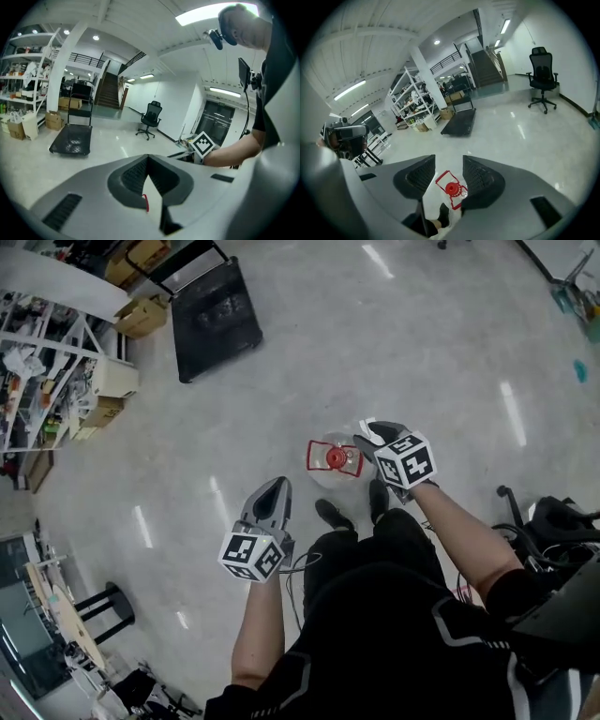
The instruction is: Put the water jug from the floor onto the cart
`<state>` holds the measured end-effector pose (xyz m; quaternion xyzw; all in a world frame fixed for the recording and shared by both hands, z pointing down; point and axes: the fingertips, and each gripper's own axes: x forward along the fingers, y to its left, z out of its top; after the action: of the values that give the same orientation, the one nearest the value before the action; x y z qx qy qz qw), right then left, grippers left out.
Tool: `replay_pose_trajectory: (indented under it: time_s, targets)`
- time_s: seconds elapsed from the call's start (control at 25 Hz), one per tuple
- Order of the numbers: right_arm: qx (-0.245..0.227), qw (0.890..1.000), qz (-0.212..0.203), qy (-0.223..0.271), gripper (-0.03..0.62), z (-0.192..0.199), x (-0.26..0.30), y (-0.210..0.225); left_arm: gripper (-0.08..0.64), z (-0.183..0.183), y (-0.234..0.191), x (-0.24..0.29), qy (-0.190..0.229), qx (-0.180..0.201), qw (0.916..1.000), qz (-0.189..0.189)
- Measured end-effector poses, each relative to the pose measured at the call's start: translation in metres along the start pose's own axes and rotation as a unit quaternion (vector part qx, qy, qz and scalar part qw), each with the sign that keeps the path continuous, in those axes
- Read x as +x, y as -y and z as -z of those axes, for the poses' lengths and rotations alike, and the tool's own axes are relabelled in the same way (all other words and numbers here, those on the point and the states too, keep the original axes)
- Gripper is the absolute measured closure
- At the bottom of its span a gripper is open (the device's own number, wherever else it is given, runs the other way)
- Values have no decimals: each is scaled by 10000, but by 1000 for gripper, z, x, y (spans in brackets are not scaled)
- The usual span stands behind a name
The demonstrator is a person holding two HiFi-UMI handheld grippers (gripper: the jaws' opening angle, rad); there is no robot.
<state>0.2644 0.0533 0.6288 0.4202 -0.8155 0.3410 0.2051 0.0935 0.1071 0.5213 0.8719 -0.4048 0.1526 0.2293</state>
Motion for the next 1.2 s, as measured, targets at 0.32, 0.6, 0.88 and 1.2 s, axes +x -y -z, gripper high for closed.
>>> replay_pose_trajectory:
  time_s: [0.32,0.6,0.88,1.2]
  targets:
    - [659,9919,252,-1057,416,106,77,33,569,117,-51,71,-1035,-485,9934,64]
    - [1352,9731,503,-1794,416,201,129,57,569,223,-70,101,-1947,-777,9770,381]
    - [1905,9621,562,-1869,416,242,162,67,569,264,-93,110,-2395,-637,9673,540]
    - [2771,9464,469,-1591,509,231,175,64,569,257,-84,106,-2197,-930,9692,613]
